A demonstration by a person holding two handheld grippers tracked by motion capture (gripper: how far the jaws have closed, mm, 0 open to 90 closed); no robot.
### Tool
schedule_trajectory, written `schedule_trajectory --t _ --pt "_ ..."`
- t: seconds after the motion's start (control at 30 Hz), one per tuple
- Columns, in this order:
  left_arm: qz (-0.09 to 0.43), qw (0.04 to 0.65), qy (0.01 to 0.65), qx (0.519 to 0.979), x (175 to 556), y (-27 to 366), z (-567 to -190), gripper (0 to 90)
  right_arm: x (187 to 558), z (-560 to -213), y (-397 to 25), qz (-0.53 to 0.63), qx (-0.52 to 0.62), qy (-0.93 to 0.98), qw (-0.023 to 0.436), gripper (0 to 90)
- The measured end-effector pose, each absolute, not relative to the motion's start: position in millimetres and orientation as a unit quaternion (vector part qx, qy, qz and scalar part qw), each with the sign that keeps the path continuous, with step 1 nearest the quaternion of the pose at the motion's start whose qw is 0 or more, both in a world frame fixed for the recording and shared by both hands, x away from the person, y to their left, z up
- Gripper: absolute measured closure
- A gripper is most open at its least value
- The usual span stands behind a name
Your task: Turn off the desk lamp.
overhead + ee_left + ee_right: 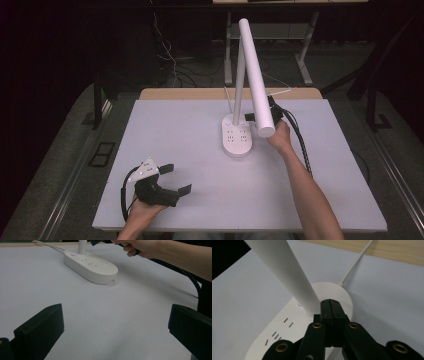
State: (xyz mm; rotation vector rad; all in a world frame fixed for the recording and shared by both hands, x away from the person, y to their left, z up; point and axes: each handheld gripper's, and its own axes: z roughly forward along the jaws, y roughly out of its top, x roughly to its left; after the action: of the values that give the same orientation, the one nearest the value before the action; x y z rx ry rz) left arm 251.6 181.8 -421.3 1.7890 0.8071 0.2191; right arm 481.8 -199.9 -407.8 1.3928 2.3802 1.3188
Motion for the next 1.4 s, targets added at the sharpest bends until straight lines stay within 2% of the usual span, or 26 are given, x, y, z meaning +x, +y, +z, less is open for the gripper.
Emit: schedule_trajectory --t 0.13,0.43,0.57,0.8,0.87,0.97,1.0,1.4 --pt "0.092 0.553 0.34 0.755 250.9 181.9 -420.9 0.0 475.3 -400.9 -204.2 0.433 0.45 0.78 0.045 89.8" --pt "0.089 0.554 0.337 0.756 250.5 179.9 -420.6 0.0 454.0 -388.4 -219.2 0.446 0.447 0.774 0.051 69.5" --pt "0.09 0.554 0.339 0.755 250.6 179.7 -420.7 0.0 443.5 -383.4 -226.1 0.453 0.448 0.769 0.049 55.9" --pt "0.091 0.556 0.34 0.753 250.8 180.2 -420.6 0.0 423.4 -378.6 -236.1 0.463 0.449 0.763 0.045 19.3" --pt "0.09 0.557 0.339 0.753 250.7 179.9 -420.5 0.0 416.9 -377.3 -239.6 0.471 0.445 0.76 0.044 12.8" --pt "0.09 0.559 0.335 0.753 250.8 179.7 -420.2 0.0 406.0 -375.2 -244.9 0.477 0.439 0.76 0.047 8.1" --pt "0.09 0.559 0.334 0.753 250.8 179.6 -420.1 0.0 403.1 -374.8 -246.3 0.476 0.438 0.761 0.044 0.0" --pt "0.091 0.559 0.338 0.752 250.8 179.6 -420.3 0.0 361.6 -372.3 -261.1 0.483 0.425 0.764 0.047 0.6"
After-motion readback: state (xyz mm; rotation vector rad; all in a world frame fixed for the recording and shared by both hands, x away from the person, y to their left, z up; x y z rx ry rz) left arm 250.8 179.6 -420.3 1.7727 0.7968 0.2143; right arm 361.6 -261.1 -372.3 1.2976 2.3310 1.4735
